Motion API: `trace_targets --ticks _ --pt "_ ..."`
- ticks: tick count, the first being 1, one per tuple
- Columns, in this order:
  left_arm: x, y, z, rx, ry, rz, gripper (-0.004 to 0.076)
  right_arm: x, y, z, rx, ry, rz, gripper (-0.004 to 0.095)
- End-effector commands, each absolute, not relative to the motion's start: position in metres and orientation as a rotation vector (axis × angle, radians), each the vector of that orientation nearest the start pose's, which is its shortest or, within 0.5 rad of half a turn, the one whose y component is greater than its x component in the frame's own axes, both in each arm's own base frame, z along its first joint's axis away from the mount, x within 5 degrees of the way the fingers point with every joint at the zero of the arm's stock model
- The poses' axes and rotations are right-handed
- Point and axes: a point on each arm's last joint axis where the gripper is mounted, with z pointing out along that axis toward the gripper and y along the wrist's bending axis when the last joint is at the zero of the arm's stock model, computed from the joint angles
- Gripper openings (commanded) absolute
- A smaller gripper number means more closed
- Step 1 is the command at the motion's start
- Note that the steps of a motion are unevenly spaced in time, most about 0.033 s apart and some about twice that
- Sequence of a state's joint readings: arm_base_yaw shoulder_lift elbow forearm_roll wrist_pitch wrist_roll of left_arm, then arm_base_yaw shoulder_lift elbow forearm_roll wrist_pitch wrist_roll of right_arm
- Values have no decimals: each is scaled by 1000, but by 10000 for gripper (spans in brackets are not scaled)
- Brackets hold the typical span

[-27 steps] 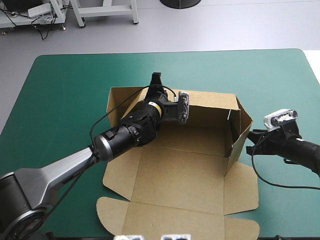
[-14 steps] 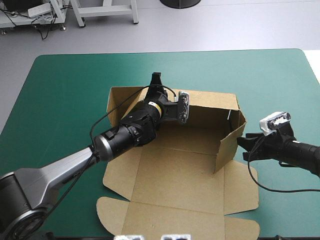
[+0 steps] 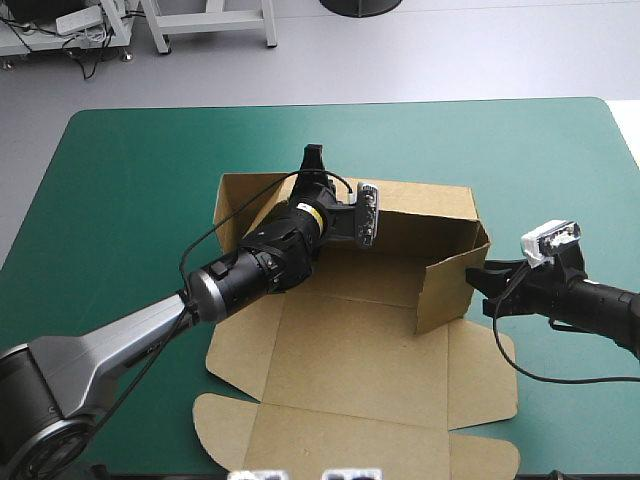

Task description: Fold the box

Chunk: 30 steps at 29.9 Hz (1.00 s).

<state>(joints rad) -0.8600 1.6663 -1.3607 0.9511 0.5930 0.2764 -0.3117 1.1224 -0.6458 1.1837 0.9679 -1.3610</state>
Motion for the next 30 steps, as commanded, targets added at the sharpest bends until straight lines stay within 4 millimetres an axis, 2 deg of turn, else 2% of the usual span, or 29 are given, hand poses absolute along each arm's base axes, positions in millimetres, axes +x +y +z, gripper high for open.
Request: trace_targets --ticks 1,5,11,24,27,30 --pt "274 -263 329 1610 1431 582 -9 205 14 282 -468 2065 730 365" --pt "274 -263 329 1611 1429 584 -9 211 23 276 -485 2093 716 365" --pt "274 -264 330 1610 1425 583 -9 224 32 272 -441 2092 579 365" --pt "274 -264 330 1609 1426 582 -9 242 20 263 -238 2105 429 352" --pt "274 -264 330 1609 1426 582 -9 244 18 262 -220 2107 415 241" --pt "274 -263 329 1609 1428 583 -9 244 18 262 -249 2101 396 3"
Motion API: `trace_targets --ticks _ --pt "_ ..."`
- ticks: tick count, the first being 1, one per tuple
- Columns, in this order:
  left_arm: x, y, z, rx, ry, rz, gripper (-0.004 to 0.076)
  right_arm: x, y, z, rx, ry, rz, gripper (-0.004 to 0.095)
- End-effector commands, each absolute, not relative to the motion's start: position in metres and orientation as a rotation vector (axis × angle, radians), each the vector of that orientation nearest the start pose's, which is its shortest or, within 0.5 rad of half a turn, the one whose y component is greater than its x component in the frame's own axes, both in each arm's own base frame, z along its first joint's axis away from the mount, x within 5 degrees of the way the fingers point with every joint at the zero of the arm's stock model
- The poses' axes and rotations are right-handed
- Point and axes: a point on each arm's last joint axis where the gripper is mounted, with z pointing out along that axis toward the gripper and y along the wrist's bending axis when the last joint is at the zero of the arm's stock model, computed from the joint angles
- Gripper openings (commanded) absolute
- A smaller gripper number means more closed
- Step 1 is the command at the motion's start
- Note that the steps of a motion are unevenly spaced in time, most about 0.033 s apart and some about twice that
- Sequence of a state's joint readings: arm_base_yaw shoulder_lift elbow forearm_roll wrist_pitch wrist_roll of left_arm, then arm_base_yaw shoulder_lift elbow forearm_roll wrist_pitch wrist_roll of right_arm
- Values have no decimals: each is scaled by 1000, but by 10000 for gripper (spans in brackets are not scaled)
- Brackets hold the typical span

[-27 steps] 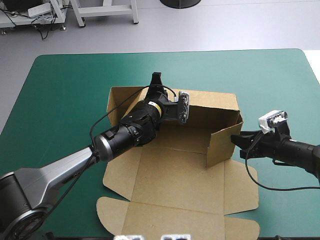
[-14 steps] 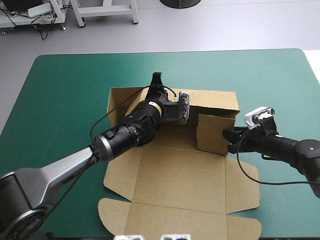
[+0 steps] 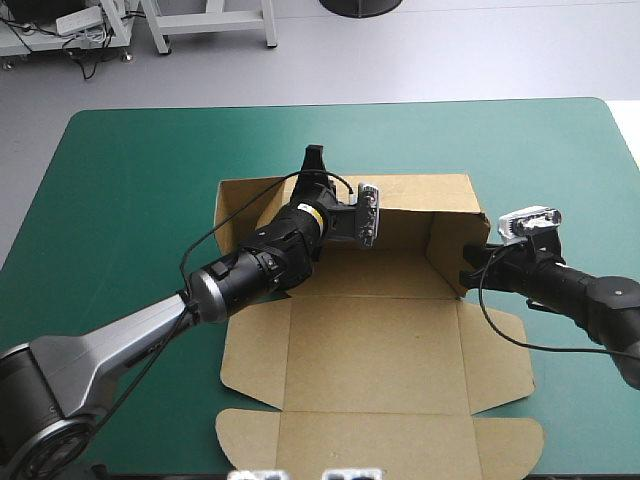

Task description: Fold the box

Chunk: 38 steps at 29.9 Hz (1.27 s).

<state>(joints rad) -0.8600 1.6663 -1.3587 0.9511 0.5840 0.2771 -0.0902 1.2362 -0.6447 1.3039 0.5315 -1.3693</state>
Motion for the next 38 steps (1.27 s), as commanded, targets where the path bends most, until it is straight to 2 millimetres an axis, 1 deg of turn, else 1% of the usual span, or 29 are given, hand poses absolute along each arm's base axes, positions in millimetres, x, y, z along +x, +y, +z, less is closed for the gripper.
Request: trace_targets --ticks 1,2,6,8,10,13,16,17,18,21,23,26,31,34,36,38 --pt "274 -263 329 1609 1428 583 -9 244 18 262 -251 2101 395 -14" --pt "274 -263 329 1610 1432 586 -9 244 18 262 -251 2101 395 1" --pt "275 -263 327 1618 1436 605 -3 244 19 262 -262 2101 408 0" --pt "278 -263 323 1636 1429 644 34 244 20 262 -266 2101 415 0" --pt "280 -263 322 1653 1401 693 101 243 20 262 -271 2102 418 0" --pt "282 -264 323 1664 1365 724 268 243 20 262 -277 2102 423 0" --pt "281 -266 323 1636 1366 684 435 243 21 262 -281 2103 423 0" --pt "281 -267 324 1608 1386 658 477 243 21 262 -281 2103 423 0" --pt "281 -267 324 1571 1416 625 503 243 21 262 -282 2104 422 0" --pt "278 -266 327 1454 1518 542 510 243 20 262 -284 2104 418 0" --pt "273 -266 330 1423 1552 527 506 244 20 261 -279 2106 411 0" --pt "261 -265 340 1407 1562 524 488 243 20 261 -279 2106 412 0" --pt "229 -271 359 1390 1556 408 473 244 18 261 -262 2107 399 0" --pt "213 -274 368 1401 1521 392 473 244 18 261 -259 2107 400 0" --pt "206 -273 373 1404 1508 403 473 244 18 261 -242 2111 411 0" --pt "204 -269 377 1394 1512 419 468 244 19 261 -233 2114 433 0"
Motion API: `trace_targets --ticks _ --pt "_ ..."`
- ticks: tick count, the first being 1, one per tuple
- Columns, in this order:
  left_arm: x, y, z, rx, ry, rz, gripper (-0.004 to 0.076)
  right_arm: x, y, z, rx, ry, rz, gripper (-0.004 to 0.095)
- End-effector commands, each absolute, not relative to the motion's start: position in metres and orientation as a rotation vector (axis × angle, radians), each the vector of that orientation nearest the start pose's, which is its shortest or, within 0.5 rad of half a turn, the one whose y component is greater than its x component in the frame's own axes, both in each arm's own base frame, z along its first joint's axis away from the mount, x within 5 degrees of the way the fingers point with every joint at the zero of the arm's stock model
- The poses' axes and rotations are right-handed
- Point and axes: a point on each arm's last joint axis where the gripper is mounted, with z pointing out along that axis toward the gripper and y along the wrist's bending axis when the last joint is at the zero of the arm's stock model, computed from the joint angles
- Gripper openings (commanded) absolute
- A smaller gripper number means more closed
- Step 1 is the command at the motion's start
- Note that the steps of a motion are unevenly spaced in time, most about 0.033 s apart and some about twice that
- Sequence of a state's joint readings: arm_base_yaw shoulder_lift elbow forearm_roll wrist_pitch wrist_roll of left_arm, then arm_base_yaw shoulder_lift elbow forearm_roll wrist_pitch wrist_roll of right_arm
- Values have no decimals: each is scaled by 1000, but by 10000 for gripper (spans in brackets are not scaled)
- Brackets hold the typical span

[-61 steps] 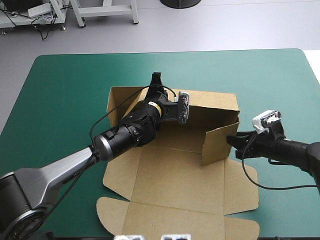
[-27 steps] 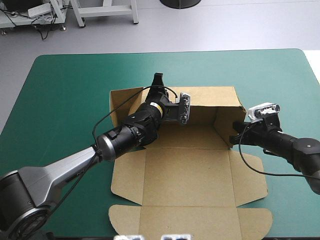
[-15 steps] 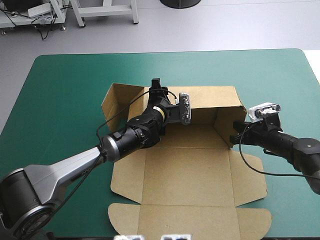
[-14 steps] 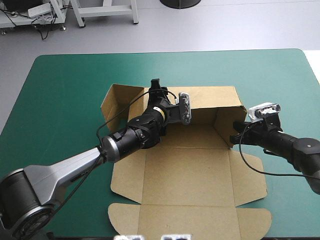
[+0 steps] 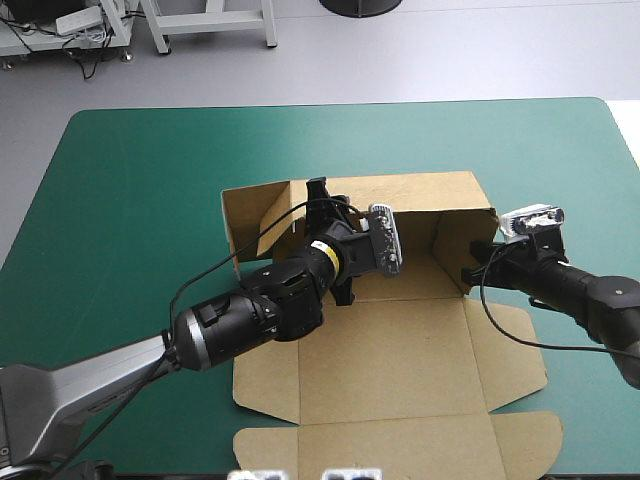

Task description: Fold the box

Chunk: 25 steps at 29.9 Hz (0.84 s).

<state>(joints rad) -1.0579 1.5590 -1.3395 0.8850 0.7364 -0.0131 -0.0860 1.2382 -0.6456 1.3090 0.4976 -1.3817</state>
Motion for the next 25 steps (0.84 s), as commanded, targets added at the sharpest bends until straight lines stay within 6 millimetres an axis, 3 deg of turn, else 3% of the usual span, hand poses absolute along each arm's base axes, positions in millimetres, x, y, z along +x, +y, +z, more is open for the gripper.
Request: trace_targets --ticks 1,4,8,9,13,18,21,25 --pt "204 -267 379 1387 1516 423 456 243 20 261 -228 2116 441 0" --pt "203 -258 386 1354 1532 452 354 243 20 261 -200 2122 465 0" --pt "204 -247 399 1299 1496 520 41 243 21 262 -164 2128 496 0" --pt "206 -242 405 1263 1492 526 -4 242 22 262 -156 2131 513 0" --pt "227 -211 416 1075 1576 549 3 240 27 263 -139 2144 608 0" --pt "268 -143 420 780 1785 551 3 240 30 274 -156 2191 670 0" --pt "285 -95 422 552 1898 430 3 242 31 289 -180 2244 688 0" --pt "292 -41 425 296 1974 271 3 246 30 320 -212 2351 695 0"
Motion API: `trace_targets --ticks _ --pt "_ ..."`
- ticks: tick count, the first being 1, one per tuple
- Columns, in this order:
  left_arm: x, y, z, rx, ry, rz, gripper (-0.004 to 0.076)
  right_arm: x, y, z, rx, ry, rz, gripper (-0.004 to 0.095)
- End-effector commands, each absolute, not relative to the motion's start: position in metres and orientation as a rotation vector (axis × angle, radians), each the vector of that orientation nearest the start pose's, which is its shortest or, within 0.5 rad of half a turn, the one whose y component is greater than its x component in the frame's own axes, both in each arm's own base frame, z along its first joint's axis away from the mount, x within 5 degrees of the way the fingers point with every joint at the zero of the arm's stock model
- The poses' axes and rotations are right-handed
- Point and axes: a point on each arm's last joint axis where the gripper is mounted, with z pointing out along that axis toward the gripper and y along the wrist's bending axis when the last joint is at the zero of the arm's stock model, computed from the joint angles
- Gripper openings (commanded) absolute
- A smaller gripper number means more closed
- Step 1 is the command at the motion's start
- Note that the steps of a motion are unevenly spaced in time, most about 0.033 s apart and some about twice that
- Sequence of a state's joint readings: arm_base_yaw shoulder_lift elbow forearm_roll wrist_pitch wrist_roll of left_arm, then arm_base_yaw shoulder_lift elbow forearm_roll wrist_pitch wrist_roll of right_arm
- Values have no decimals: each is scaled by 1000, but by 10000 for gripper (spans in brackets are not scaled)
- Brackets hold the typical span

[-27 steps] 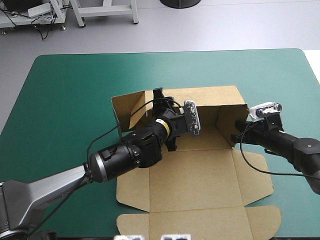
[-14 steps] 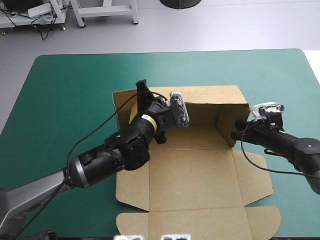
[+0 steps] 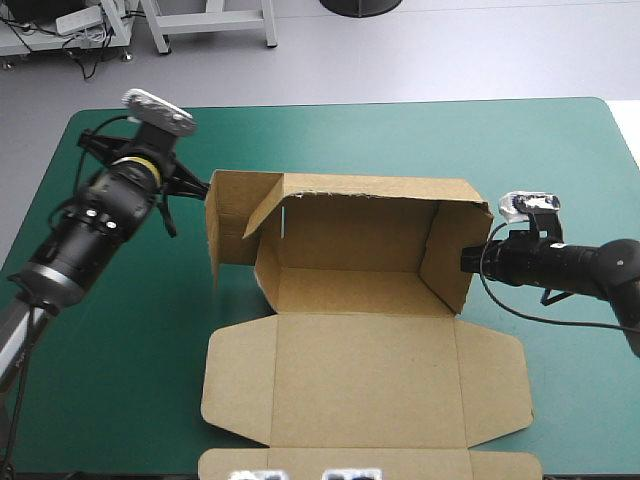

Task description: Fold the box

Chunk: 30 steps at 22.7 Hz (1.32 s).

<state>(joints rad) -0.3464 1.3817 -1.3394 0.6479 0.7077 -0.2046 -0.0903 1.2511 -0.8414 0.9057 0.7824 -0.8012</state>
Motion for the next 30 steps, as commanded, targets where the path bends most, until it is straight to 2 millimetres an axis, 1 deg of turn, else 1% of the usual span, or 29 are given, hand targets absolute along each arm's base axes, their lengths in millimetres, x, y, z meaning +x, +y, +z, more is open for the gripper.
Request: trace_targets --ticks 1,3,5,7,8,9,10,11,12,13,14,15,16,18,19,22,23,24,25,27,30 --pt "293 -30 423 252 2000 239 3 248 30 325 -209 2386 706 0" --pt "293 -12 420 177 2047 150 3 256 30 340 -228 2435 720 0" --pt "292 2 417 142 2088 67 3 266 29 346 -251 2497 749 0" --pt "290 14 415 102 2105 -47 3 279 28 346 -275 2573 782 0" --pt "287 26 415 66 2110 -120 3 297 27 340 -290 2625 782 0" --pt "286 31 415 47 2117 -156 3 304 27 335 -299 2644 766 0" --pt "283 39 413 25 2143 -190 3 323 29 323 -327 2689 746 0" --pt "280 43 411 10 2167 -209 3 329 30 317 -337 2709 738 0" --pt "277 47 405 16 2216 -221 3 343 35 303 -372 2750 719 1" --pt "276 48 404 27 2229 -219 3 348 36 298 -380 2753 709 1" --pt "276 48 402 30 2244 -229 3 358 42 289 -400 2749 689 12" --pt "276 47 402 29 2245 -238 3 361 45 285 -405 2744 678 29" --pt "275 47 402 28 2244 -244 3 369 51 279 -407 2712 624 84" --pt "275 47 402 28 2244 -244 3 376 54 280 -403 2647 543 175" --pt "275 47 402 28 2244 -244 3 379 55 281 -387 2615 523 236" --pt "275 47 402 50 2245 -235 3 384 55 291 -399 2573 487 392" --pt "275 46 402 58 2251 -237 3 384 55 303 -415 2558 487 417" --pt "275 46 402 61 2250 -235 3 384 55 312 -426 2541 483 424" --pt "275 46 401 61 2251 -233 3 384 55 327 -445 2503 455 423" --pt "275 46 401 62 2253 -234 3 384 53 349 -468 2450 404 423" --pt "275 46 401 64 2257 -237 3 377 48 382 -457 2400 322 423"
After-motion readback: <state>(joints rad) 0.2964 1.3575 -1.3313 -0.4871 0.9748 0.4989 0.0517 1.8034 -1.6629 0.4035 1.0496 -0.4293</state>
